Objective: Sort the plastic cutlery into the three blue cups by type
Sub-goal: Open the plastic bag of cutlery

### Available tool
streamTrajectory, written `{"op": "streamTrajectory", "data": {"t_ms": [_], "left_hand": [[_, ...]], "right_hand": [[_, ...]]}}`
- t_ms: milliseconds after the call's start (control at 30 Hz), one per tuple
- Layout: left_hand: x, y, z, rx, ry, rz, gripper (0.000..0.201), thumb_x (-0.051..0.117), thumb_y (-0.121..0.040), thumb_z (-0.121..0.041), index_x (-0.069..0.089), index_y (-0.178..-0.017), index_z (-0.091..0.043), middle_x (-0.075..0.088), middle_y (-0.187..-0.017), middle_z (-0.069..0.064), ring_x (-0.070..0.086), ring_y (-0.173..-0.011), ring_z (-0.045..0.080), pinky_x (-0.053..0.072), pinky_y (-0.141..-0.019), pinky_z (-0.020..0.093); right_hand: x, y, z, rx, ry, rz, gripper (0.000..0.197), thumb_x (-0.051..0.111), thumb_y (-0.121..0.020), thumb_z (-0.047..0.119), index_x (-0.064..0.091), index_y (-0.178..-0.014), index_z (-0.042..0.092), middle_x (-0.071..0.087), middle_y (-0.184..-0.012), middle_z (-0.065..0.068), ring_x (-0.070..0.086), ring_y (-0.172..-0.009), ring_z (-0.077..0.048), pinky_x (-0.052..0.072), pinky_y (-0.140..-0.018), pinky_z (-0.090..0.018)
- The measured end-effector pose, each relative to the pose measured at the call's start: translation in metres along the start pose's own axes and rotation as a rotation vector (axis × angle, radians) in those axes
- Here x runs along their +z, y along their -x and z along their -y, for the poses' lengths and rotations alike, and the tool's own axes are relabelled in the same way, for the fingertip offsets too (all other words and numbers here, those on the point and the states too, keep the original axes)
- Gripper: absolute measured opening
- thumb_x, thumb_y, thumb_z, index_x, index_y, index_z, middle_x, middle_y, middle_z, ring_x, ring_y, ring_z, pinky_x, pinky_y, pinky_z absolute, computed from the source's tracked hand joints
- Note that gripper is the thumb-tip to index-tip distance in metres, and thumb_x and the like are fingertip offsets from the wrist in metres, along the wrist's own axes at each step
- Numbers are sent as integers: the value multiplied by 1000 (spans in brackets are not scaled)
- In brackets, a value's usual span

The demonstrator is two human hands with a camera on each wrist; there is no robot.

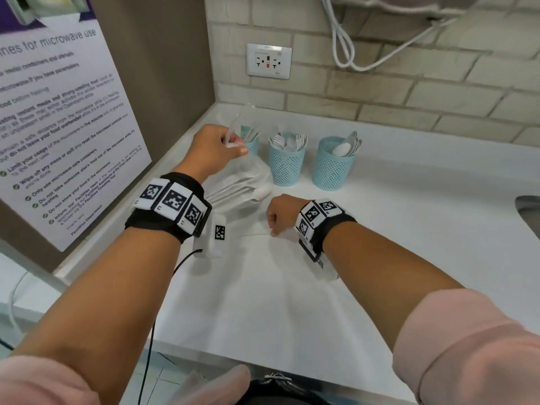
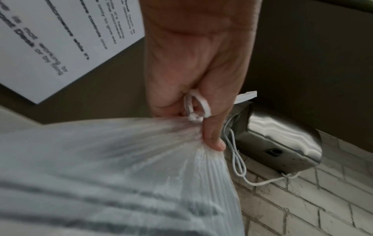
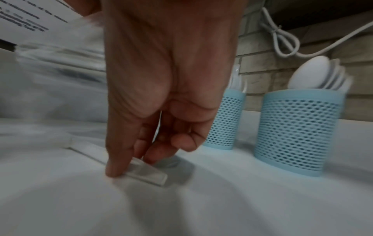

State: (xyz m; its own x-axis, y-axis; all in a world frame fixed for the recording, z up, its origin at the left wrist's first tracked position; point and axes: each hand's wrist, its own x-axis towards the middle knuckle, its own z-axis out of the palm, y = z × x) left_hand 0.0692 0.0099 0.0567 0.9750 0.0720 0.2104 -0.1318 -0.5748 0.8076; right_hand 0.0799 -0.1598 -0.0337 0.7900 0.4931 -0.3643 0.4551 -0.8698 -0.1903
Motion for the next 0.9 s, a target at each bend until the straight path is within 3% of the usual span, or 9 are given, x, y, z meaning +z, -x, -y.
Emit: {"op": "streamTrajectory", "data": {"t_ms": [67, 167, 300, 367, 433, 567, 700, 800, 900], "left_hand": [[4, -1, -2, 2, 16, 13, 18, 70, -82, -13, 68, -98, -3, 63, -90, 2, 55, -82, 10, 37, -63, 8], [8, -4, -4, 6, 27, 18, 15, 70, -83, -14, 68, -95, -5, 61, -86, 0, 54, -80, 9, 37, -61, 9], [15, -5, -8, 22, 28, 80, 13, 70, -83, -13, 68, -94, -5, 61, -80, -1, 54, -72, 7, 41, -66, 16], [20, -4, -9, 44, 33, 136, 13, 70, -82, -11, 68, -92, -3, 63, -85, 2, 55, -74, 8, 42, -74, 20], [27, -2, -10, 61, 35, 177, 8, 70, -81, -11, 67, -87, -6, 62, -84, 2, 53, -69, 3, 40, -71, 19], [42, 6, -10, 63, 19, 259, 10, 72, -81, -14, 67, -87, -9, 63, -87, -1, 56, -75, 6, 41, -75, 19], [58, 17, -6, 48, 54, 382, 9, 74, -79, -14, 68, -86, -11, 65, -84, -2, 58, -78, 8, 42, -75, 17], [70, 23, -3, 35, 106, 429, 12, 74, -79, -10, 69, -89, -6, 63, -77, -7, 57, -74, 3, 42, -70, 13], [78, 25, -2, 51, 134, 425, 13, 74, -78, -9, 69, -89, -4, 63, -77, -8, 58, -75, 4, 43, -69, 6]], "right_hand": [[-3, 6, -16, 64, 33, 33, 9, 74, -73, 15, 68, -78, 11, 69, -84, -6, 60, -79, -20, 49, -75, -29], [-10, 23, -43, 180, 2, 61, 21, 74, -69, 13, 56, -60, 19, 59, -63, 5, 61, -69, -22, 52, -72, -31], [-19, 46, -79, 330, -185, 42, 20, 72, -71, 10, 61, -88, 13, 58, -59, 8, 55, -52, -10, 45, -61, -24], [-22, 50, -91, 381, -364, -10, 26, 71, -75, 8, 62, -99, 4, 61, -57, 5, 56, -51, -8, 51, -68, -28], [-25, 52, -93, 407, -618, -34, 19, 67, -81, 2, 62, -100, 3, 65, -72, -6, 62, -62, -15, 55, -79, -33], [-41, 50, -86, 428, -880, -111, 9, 59, -88, 0, 59, -86, 9, 62, -77, -10, 65, -67, -18, 57, -64, -25], [-72, 50, -79, 420, -1001, -198, 8, 56, -89, -1, 55, -96, 3, 61, -78, -13, 66, -61, -16, 57, -60, -23], [-102, 52, -74, 316, -1086, -339, 10, 57, -86, -5, 57, -94, 1, 65, -72, -14, 67, -54, -13, 58, -58, -21], [-126, 47, -64, 192, -1155, -501, 19, 54, -85, -10, 53, -84, 10, 63, -72, -12, 67, -53, -13, 58, -58, -22]]}}
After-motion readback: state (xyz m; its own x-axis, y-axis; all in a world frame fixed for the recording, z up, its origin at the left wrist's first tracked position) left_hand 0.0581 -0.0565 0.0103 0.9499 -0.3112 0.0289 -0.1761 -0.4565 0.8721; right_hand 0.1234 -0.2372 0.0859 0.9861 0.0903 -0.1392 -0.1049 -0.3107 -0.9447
